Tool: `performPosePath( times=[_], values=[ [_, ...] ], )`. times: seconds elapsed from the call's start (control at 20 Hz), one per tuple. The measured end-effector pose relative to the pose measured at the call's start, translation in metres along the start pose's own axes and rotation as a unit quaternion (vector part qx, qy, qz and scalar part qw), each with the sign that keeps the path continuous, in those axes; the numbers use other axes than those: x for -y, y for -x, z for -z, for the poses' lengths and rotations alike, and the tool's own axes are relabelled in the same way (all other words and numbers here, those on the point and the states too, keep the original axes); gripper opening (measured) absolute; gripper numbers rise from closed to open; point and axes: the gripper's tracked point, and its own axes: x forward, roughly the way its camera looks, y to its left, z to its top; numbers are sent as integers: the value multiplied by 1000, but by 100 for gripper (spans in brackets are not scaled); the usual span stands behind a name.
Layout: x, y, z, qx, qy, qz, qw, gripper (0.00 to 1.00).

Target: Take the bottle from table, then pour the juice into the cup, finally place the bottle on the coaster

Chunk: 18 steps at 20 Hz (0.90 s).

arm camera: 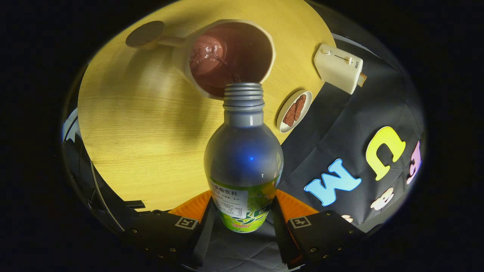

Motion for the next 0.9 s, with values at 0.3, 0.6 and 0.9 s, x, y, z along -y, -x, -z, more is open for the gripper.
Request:
performPosePath(
  times=[0.3, 0.6, 0.9],
  values=[
    [3, 6, -3, -7, 14, 4, 1000, 73],
    [8, 9, 2, -20, 19, 5, 1000, 73],
    [7, 11, 2, -19, 14, 7, 1000, 73]
  ],
)
